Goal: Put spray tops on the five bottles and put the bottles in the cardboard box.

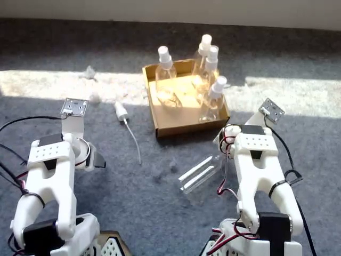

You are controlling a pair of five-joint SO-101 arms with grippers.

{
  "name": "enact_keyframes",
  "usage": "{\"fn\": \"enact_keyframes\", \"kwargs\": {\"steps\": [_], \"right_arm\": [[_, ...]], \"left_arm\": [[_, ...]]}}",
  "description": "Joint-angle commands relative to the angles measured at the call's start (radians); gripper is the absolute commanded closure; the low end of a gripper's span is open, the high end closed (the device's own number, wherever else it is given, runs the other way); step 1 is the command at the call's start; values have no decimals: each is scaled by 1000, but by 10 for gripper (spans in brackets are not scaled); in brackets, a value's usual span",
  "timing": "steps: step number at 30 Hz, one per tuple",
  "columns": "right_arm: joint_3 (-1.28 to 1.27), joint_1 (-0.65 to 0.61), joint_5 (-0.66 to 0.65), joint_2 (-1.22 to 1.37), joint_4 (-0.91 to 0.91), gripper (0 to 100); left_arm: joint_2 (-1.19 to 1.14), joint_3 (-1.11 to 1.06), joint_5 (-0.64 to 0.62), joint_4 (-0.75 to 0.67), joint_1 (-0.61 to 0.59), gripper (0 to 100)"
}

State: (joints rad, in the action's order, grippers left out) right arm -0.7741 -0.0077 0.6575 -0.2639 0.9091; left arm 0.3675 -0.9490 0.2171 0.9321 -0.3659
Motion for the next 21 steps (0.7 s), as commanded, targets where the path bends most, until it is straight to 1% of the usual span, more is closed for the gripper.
{"fn": "enact_keyframes", "kwargs": {"steps": [1,3,7,9,12,13,15,17,19,21], "right_arm": [[16,48,-71,-15,-7,964],[18,131,-152,-13,-8,964],[96,321,-448,-5,-48,964],[154,397,-511,-2,-45,964],[239,469,-671,25,-42,965],[265,489,-698,42,-42,966],[314,521,-712,82,-33,973],[352,506,-664,110,51,971],[389,429,-557,119,220,971],[447,311,-430,107,381,966]], "left_arm": [[33,5,-14,-12,16,729],[33,4,-14,-12,16,729],[33,4,-14,-12,16,729],[33,4,-14,-12,16,729],[33,4,-14,-12,18,729],[33,4,-14,-12,18,729],[33,4,-14,-12,18,729],[33,5,-14,-12,18,729],[33,8,-15,-12,18,729],[33,7,-15,-12,13,729]]}}
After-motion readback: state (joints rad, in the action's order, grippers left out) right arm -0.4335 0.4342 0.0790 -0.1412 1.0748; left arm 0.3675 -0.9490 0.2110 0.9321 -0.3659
